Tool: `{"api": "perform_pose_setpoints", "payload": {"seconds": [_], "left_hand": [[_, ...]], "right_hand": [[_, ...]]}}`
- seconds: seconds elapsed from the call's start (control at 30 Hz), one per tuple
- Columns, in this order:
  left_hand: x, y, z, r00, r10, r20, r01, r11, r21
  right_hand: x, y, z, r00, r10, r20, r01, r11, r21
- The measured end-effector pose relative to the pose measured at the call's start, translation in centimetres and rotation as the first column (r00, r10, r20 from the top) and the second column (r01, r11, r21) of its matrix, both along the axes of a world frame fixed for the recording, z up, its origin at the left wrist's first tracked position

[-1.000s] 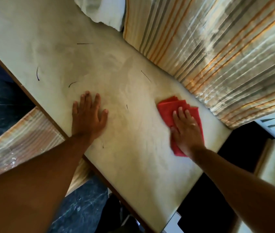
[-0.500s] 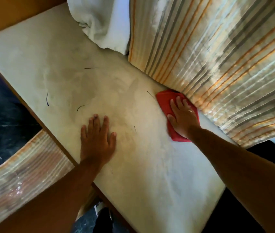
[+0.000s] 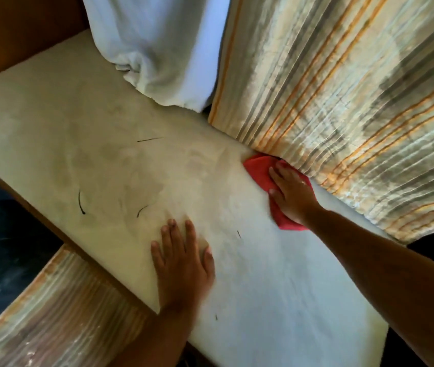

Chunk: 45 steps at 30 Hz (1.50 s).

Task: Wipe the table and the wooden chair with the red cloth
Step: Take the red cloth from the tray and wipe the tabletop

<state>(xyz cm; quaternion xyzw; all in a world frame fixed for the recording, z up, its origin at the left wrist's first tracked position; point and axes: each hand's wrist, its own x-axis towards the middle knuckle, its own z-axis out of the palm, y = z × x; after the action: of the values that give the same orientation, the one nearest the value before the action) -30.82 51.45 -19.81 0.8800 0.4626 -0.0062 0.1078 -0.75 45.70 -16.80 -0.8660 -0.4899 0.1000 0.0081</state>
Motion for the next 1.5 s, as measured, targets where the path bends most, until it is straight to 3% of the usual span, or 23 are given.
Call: {"api": "perform_pose_setpoints", "payload": {"seconds": [0.1,0.17,0.27,0.33,0.4,0.5,0.6,0.67,0.73,0.8,0.83,0.87,0.93,1.0,1.07,1.17,1.27,1.3,1.37,1.43,1.5], "left_hand": [[0.0,0.3,-0.2,0.999,0.021,0.045,-0.02,1.0,-0.007],[0.1,0.3,0.1,0.995,0.027,0.095,-0.025,1.0,-0.014],[-1.3,0.6,0.7,0.957,0.022,0.288,0.0,0.997,-0.078],[-2.7,2.9,1.4,0.934,-0.039,0.356,0.079,0.992,-0.098],[-3.9,7.8,1.9,0.935,-0.141,0.326,0.158,0.987,-0.025],[-5.4,16.9,2.1,0.964,-0.176,0.201,0.164,0.984,0.076],[-6.3,23.0,1.3,0.982,-0.139,0.128,0.125,0.985,0.116],[-6.2,24.5,0.6,0.982,-0.132,0.131,0.121,0.989,0.088],[-6.0,24.8,0.1,0.979,-0.151,0.136,0.14,0.986,0.089],[-6.2,24.9,-0.1,0.976,-0.151,0.154,0.136,0.985,0.103],[-6.1,24.9,-0.1,0.975,-0.148,0.163,0.133,0.987,0.095],[-6.1,25.1,-0.1,0.975,-0.148,0.166,0.135,0.987,0.087],[-6.1,25.3,-0.3,0.975,-0.151,0.163,0.139,0.987,0.08],[-6.3,25.3,-0.4,0.976,-0.155,0.155,0.145,0.986,0.078],[-6.3,25.4,-0.4,0.976,-0.16,0.15,0.151,0.986,0.074],[-6.3,25.3,-0.3,0.975,-0.168,0.143,0.158,0.984,0.078],[-6.3,25.4,-0.7,0.976,-0.17,0.135,0.157,0.983,0.097],[-6.3,25.5,-0.8,0.976,-0.17,0.137,0.156,0.982,0.105],[-6.3,25.8,-1.0,0.977,-0.162,0.142,0.147,0.983,0.112],[-6.4,25.8,-1.4,0.978,-0.149,0.148,0.133,0.985,0.111],[-6.4,25.9,-1.6,0.978,-0.149,0.146,0.134,0.985,0.108]], "right_hand": [[-2.6,6.8,-0.3,0.998,-0.056,-0.02,0.057,0.996,0.064],[-6.4,7.0,-1.0,0.997,0.054,-0.052,-0.048,0.993,0.107],[-11.3,-1.4,-1.5,0.975,0.204,-0.083,-0.195,0.975,0.11],[-11.2,-7.6,-0.8,0.971,0.213,-0.109,-0.208,0.976,0.058],[-7.6,-10.3,-0.4,0.983,0.162,-0.089,-0.158,0.986,0.054],[-2.6,-7.4,0.3,1.0,-0.008,-0.024,0.009,0.999,0.036],[-6.2,-2.2,0.2,0.992,-0.109,-0.058,0.113,0.992,0.06],[-13.3,-2.0,-1.1,0.991,0.068,-0.111,-0.053,0.99,0.131],[-19.9,-4.4,-1.5,0.923,0.334,-0.193,-0.3,0.936,0.185],[-19.6,-6.3,-0.5,0.831,0.496,-0.251,-0.455,0.867,0.204],[-17.7,-6.5,-0.3,0.829,0.516,-0.216,-0.476,0.853,0.213],[-15.4,-6.3,-0.1,0.865,0.46,-0.202,-0.418,0.882,0.219],[-10.5,-4.9,0.5,0.966,0.147,-0.211,-0.097,0.969,0.227],[-10.3,-3.1,0.7,0.951,-0.109,-0.289,0.181,0.955,0.235],[-14.9,-3.5,-0.2,0.946,-0.052,-0.319,0.144,0.952,0.271],[-23.4,-7.6,-1.0,0.869,0.303,-0.392,-0.194,0.936,0.294],[-20.1,-8.3,-0.8,0.808,0.489,-0.328,-0.405,0.866,0.293],[-17.4,-7.4,-0.6,0.846,0.439,-0.302,-0.362,0.889,0.28],[-12.0,-4.8,0.2,0.944,0.177,-0.277,-0.114,0.967,0.228],[-10.1,-2.6,0.3,0.963,-0.048,-0.264,0.109,0.969,0.222],[-13.5,-2.1,-0.7,0.981,-0.093,-0.171,0.136,0.957,0.256]]}}
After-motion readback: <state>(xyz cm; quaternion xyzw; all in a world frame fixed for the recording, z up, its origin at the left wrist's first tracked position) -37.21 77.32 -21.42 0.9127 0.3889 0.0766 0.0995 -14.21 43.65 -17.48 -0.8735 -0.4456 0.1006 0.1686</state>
